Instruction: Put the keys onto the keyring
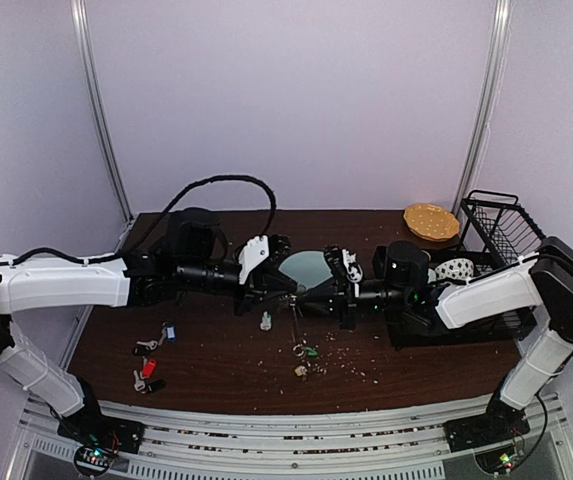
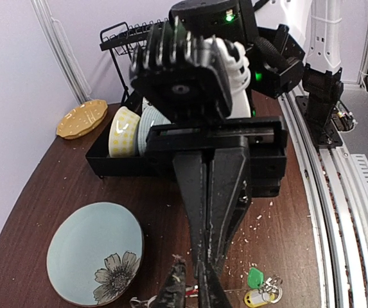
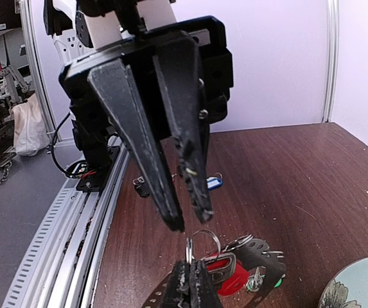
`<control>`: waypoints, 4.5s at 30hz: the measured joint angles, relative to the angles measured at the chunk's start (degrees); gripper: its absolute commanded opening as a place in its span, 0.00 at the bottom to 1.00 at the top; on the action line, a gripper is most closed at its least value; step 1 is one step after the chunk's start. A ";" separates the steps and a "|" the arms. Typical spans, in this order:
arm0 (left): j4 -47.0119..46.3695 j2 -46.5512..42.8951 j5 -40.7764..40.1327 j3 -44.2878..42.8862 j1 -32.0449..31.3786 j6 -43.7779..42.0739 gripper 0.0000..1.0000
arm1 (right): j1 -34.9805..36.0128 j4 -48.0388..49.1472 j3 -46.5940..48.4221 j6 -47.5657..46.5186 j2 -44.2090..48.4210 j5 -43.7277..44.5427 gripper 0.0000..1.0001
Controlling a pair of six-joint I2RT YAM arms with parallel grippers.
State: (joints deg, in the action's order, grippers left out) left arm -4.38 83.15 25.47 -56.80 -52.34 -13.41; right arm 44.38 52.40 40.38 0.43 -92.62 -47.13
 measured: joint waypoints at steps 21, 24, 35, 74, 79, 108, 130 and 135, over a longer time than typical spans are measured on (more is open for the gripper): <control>7.54 4.42 -2.91 -2.54 0.00 -1.81 0.04 | 0.17 -3.56 -0.17 -1.62 1.22 1.44 0.00; 7.87 4.39 -4.48 -2.54 -0.04 -2.12 0.00 | 0.26 -4.28 -0.17 -2.19 1.22 1.92 0.00; 8.81 4.37 -6.14 -2.58 -0.26 -2.32 0.00 | 0.26 -7.17 0.55 -5.14 1.49 3.45 0.29; 18.27 3.58 -13.31 -7.39 -2.32 -2.80 0.15 | 2.89 -16.26 6.49 -15.47 1.33 8.76 0.00; 16.17 2.73 -13.70 -6.36 -2.25 -2.71 0.26 | 2.80 -17.59 6.62 -14.95 1.84 8.74 0.00; -7.69 -6.49 2.64 5.07 -0.11 4.28 0.17 | 1.05 -0.94 -0.28 0.17 6.14 4.39 0.00; -1.31 1.44 -1.22 -0.33 -0.11 3.48 0.14 | 0.90 -1.60 -0.48 -0.37 6.27 5.64 0.00; -0.09 1.77 -2.69 -0.87 -0.15 3.17 0.00 | 0.90 -2.32 -0.48 -0.63 6.27 6.03 0.00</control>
State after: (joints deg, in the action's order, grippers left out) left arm -4.47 84.93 22.79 -57.67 -52.49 -10.24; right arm 45.28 50.09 39.90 -0.21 -86.35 -41.10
